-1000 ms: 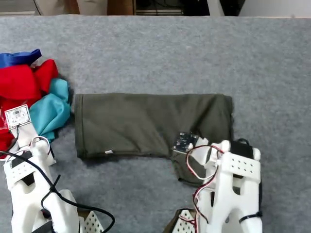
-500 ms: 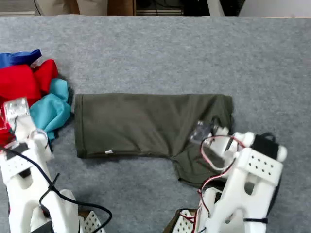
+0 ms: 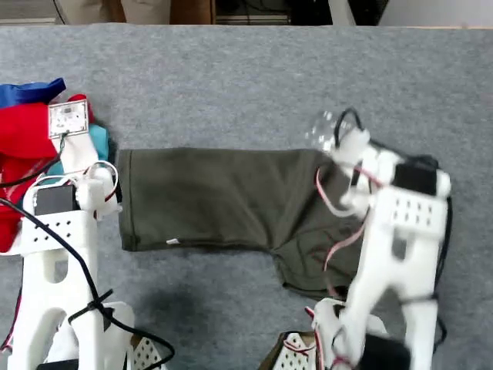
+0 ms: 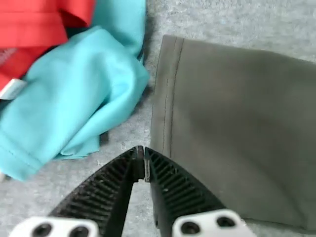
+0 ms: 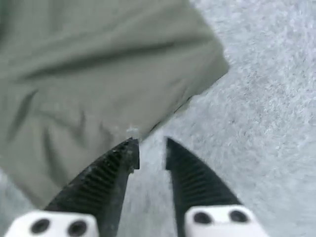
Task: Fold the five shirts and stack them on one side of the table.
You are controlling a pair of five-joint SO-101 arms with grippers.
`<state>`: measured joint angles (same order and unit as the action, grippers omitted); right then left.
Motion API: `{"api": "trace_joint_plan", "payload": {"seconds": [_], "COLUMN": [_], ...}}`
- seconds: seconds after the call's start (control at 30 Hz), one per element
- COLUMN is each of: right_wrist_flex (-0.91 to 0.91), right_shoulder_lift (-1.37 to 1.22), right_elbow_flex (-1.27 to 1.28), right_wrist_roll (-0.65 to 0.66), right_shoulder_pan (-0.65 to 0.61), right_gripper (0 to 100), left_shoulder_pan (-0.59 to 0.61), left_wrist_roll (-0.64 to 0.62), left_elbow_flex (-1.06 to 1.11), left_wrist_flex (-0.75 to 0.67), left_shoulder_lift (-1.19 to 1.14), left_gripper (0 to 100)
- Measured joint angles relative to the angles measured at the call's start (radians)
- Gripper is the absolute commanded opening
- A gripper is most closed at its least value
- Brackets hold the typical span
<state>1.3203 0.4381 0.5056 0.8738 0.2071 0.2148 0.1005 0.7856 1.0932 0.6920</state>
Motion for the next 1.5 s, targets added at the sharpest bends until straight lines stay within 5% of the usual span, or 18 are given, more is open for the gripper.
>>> {"api": "trace_joint_plan", "payload": {"seconds": [0.27, 0.53, 0.83, 0.93, 1.5], "right_wrist_flex": [-0.055, -0.055, -0.055, -0.054, 0.114], "right_shoulder_lift": [-0.476, -0.816, -1.056, -1.129, -1.327], "right_elbow_flex": [-0.325, -0.603, -0.752, -0.816, -1.204], "right_wrist_roll": [-0.164, -0.229, -0.245, -0.245, -0.238], "right_shoulder_pan": [-0.012, -0.012, -0.012, -0.012, -0.005], "right_gripper": [14.0, 14.0, 12.9, 3.7, 0.4], "left_shoulder_pan": [0.000, 0.000, 0.000, 0.000, 0.002], "left_wrist_roll": [-0.064, -0.157, -0.161, -0.161, -0.161], "left_elbow_flex": [0.000, -0.049, -0.235, -0.265, -0.339], "left_wrist_flex": [-0.021, -0.026, 0.021, 0.023, 0.023], "left_shoulder_lift": [0.000, -0.100, -0.480, -0.551, -0.585], "left_gripper": [13, 13, 13, 13, 13]}}
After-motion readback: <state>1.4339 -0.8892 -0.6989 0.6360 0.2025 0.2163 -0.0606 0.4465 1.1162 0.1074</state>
